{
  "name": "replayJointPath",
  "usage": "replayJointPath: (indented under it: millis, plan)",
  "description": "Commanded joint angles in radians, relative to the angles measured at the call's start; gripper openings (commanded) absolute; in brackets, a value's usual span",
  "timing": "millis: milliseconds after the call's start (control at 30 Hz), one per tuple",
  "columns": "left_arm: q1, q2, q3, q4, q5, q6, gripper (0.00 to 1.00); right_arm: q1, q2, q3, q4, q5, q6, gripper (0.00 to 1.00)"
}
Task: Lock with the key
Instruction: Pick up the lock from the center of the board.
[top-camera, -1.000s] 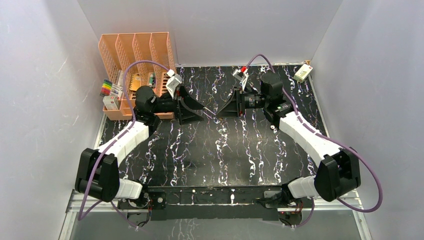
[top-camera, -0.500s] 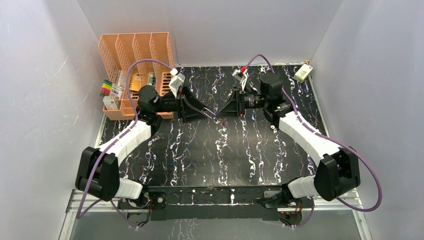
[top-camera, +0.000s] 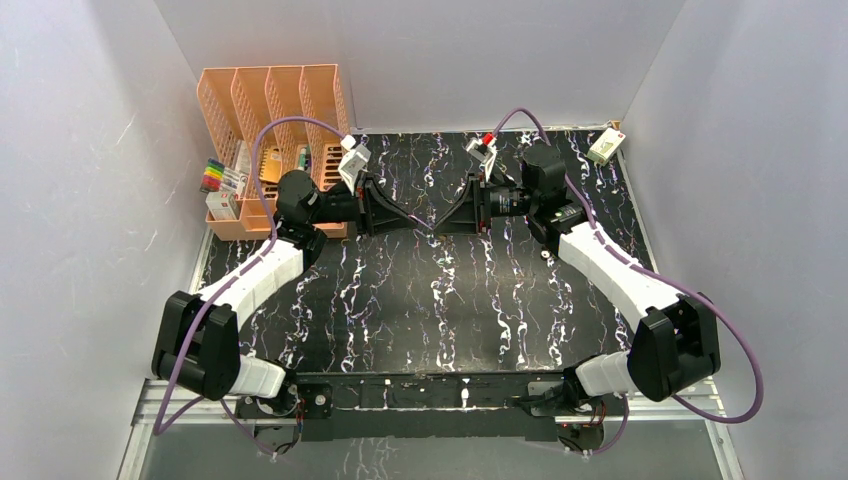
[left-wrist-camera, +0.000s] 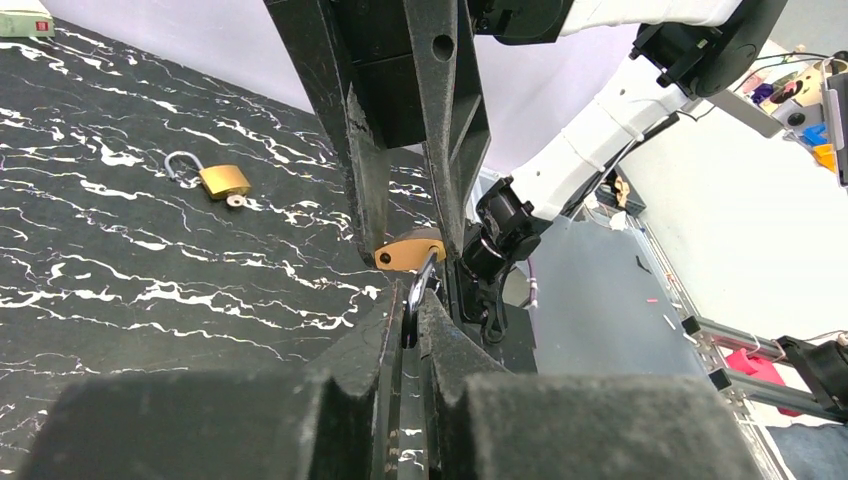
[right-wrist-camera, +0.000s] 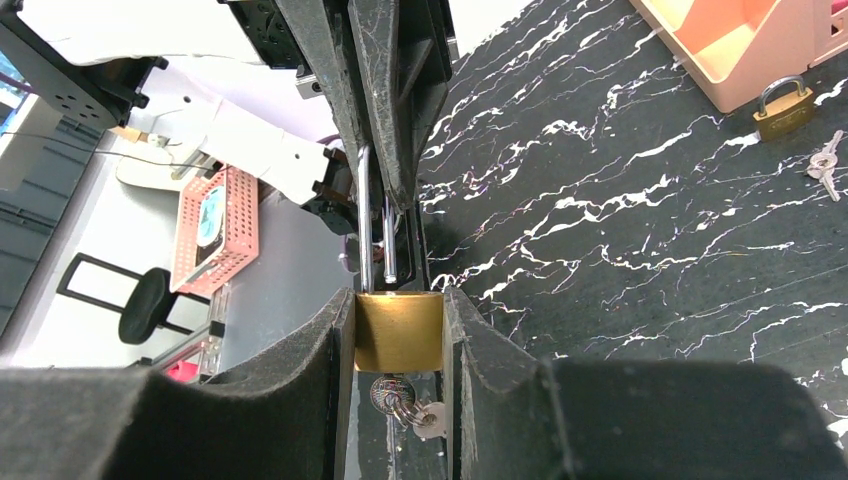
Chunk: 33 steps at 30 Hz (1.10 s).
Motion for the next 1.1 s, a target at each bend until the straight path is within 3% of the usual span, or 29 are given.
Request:
replayJointPath:
  millis: [0, 200, 300, 467, 600, 833, 1067]
  plan:
    - [-0.008, -0.001, 0.025, 0.057, -0.002, 0.017, 0.00, 0.005, -0.003, 0.037, 0.046, -0.025, 0.002, 0.30]
    - [-0.008, -0.031, 0.011, 0.067, -0.029, 0.020, 0.00, 0.003, 0.002, 0.102, -0.016, -0.022, -0.037, 0.63]
    - [-0.007, -0.057, 0.000, 0.071, -0.073, 0.027, 0.00, -0.005, -0.009, 0.136, -0.058, 0.014, -0.076, 0.75]
    - [-0.002, -0.092, -0.024, 0.131, -0.206, -0.004, 0.00, -0.018, -0.094, 0.113, -0.008, 0.147, -0.111, 0.81]
    - [0.000, -0.095, -0.050, 0.240, -0.270, -0.069, 0.00, -0.018, -0.201, -0.002, 0.233, 0.210, -0.082, 0.85]
    - [0.001, -0.074, -0.061, 0.347, -0.313, -0.150, 0.00, -0.013, -0.237, -0.209, 0.654, 0.171, -0.024, 0.85]
    - [0.001, -0.064, -0.066, 0.405, -0.317, -0.186, 0.00, 0.015, -0.202, -0.282, 0.841, 0.172, -0.068, 0.82]
